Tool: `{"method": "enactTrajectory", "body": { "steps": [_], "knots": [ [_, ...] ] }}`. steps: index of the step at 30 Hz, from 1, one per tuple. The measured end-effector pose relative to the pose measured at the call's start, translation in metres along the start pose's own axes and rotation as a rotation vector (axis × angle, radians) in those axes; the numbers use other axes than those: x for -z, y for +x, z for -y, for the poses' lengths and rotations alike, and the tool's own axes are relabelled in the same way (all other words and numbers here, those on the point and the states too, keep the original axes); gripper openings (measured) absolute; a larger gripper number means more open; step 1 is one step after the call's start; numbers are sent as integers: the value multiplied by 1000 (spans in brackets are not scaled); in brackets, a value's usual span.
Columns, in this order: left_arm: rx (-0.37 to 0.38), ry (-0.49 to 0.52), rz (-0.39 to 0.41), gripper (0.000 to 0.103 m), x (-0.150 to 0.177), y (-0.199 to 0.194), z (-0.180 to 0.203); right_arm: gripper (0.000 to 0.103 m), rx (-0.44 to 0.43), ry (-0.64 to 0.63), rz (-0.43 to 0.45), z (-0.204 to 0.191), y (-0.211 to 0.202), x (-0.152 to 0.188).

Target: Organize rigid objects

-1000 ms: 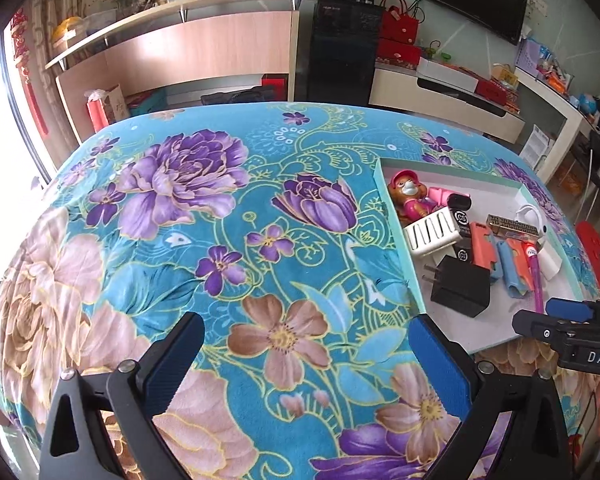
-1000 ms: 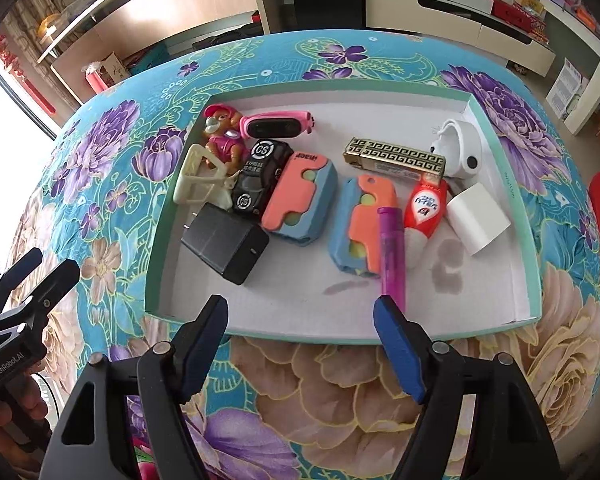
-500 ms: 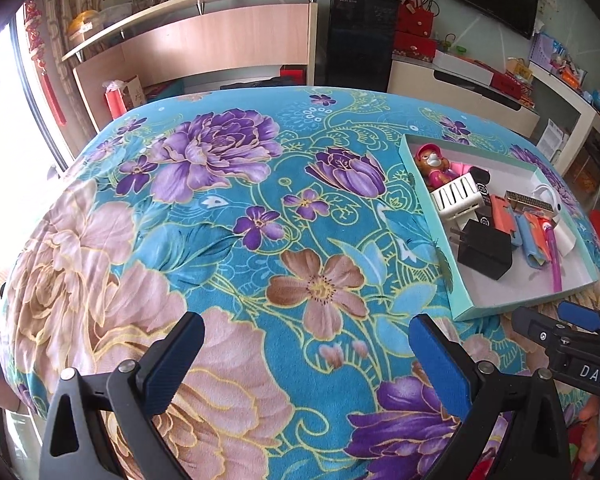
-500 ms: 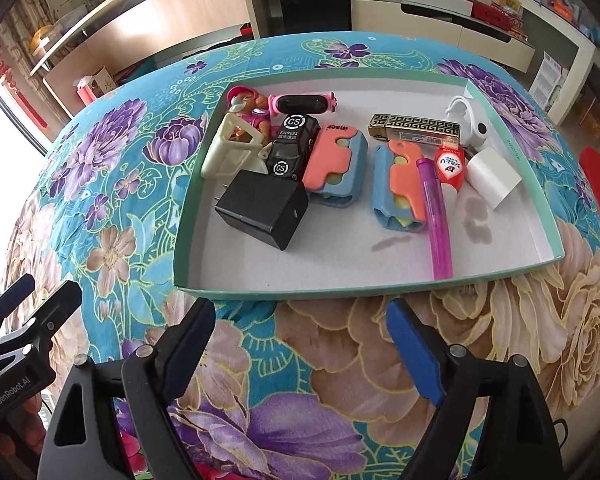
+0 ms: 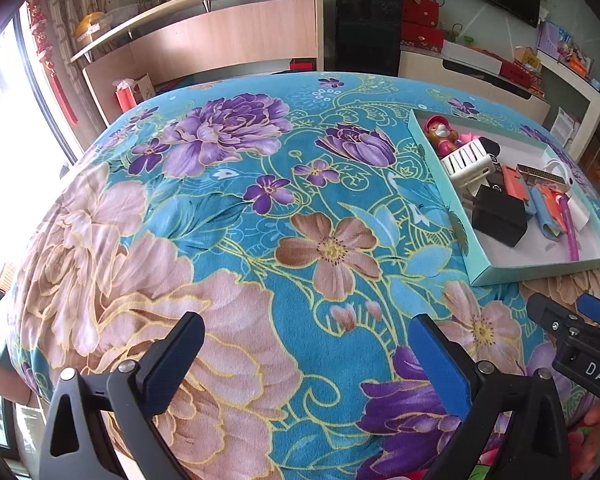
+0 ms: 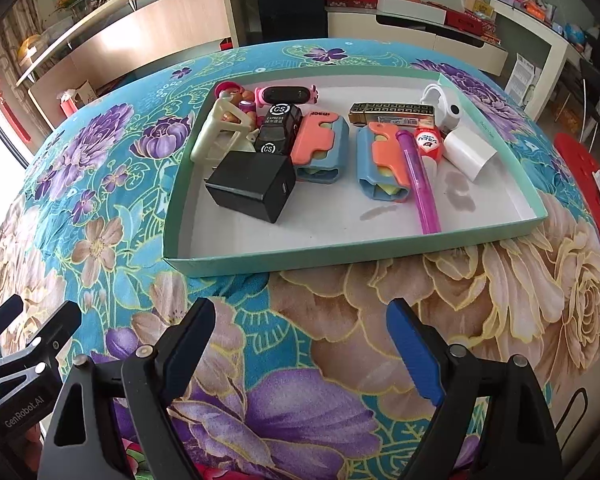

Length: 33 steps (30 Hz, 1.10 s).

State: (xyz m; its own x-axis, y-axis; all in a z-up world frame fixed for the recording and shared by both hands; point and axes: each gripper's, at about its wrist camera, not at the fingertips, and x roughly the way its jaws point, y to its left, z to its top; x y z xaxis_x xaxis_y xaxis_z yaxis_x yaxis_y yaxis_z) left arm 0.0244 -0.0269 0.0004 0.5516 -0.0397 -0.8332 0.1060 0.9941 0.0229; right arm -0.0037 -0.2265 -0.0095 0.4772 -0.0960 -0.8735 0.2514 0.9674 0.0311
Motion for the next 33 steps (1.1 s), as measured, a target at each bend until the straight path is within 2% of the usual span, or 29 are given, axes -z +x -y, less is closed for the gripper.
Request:
{"method": "enactTrajectory", "body": {
  "steps": [4,9,33],
  "knots": [
    [-39,-19,13,103,4,-1,-2,88,11,11,4,1,2,7],
    [-52,-21,2,103,7,3,-3,88,8,18,-11,1,7,11],
    [-43,22,-22,103,10,9,5,88,33,50,-13,8,8,16]
  ]
}}
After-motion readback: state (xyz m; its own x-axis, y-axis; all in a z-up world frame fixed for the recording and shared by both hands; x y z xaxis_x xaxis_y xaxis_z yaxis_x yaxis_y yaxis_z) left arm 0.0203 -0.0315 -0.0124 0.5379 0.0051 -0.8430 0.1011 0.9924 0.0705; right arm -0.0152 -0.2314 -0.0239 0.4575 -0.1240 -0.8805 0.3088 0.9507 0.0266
